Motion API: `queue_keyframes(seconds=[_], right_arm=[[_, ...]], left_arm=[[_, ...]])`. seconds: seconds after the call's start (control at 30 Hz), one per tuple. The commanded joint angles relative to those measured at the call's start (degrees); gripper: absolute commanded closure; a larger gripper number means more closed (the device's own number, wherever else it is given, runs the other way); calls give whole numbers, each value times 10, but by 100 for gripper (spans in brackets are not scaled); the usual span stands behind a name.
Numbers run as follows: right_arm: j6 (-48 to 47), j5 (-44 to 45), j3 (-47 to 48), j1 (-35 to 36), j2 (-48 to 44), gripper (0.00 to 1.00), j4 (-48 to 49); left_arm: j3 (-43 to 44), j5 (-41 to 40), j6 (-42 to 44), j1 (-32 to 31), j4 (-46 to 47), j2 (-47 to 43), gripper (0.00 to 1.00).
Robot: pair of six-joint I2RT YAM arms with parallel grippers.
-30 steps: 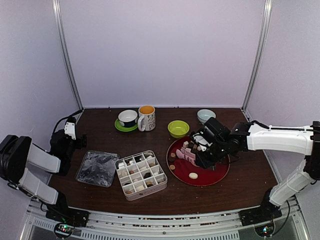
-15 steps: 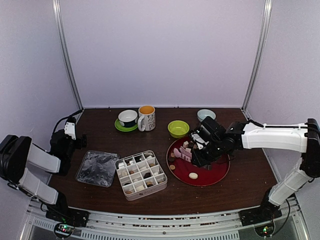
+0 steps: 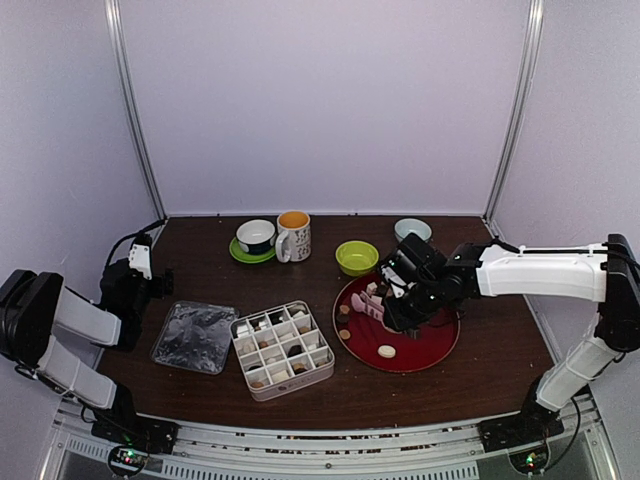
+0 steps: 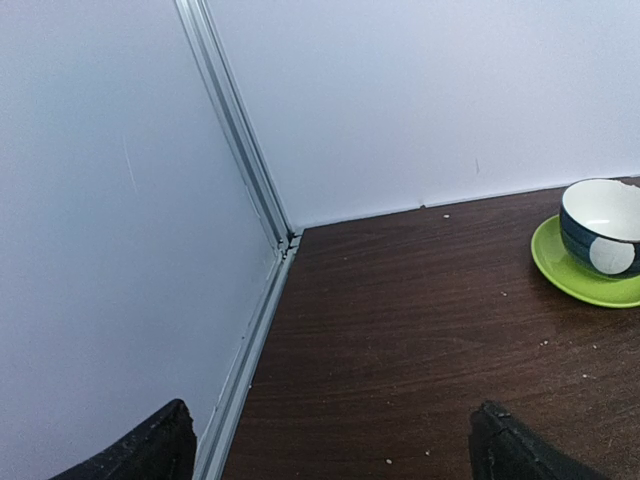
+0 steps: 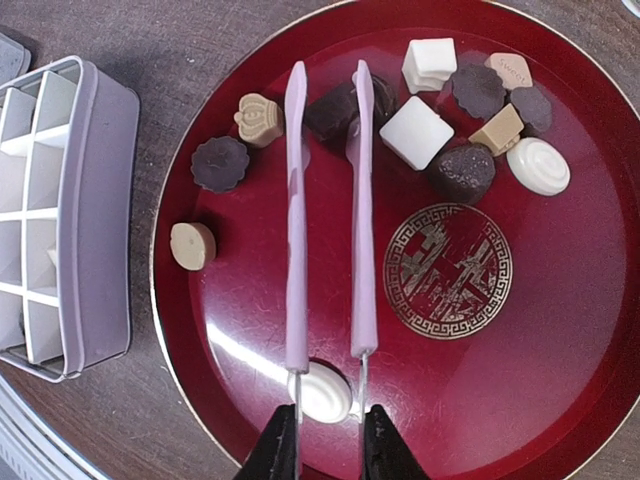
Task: Pack the chocolate
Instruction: Pick up the fake chocolate from the plate, then place the fake chocolate in the empty pocket of the box.
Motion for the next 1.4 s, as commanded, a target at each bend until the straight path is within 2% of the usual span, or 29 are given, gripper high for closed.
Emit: queue_keyframes(seconds=[0.0, 0.2, 0.53, 0.87, 1.0, 1.37], right_arm=[[-12, 22, 8, -4, -35, 80, 3], [-29, 14, -10, -5, -80, 81, 17], [-55, -60, -35, -4, -121, 83, 56], [-67, -185, -44, 4, -125, 83, 114], [-75, -216, -24, 27, -104, 83, 128], [-65, -221, 83, 100, 28, 83, 184]], left_arm=[[10, -1, -7, 5, 33, 3, 2], [10, -1, -7, 6, 33, 4, 2], [10, -1, -7, 5, 34, 4, 2], [10, -1, -7, 5, 33, 4, 2], [10, -1, -7, 5, 33, 3, 2], [9, -1, -7, 6, 34, 3, 2]])
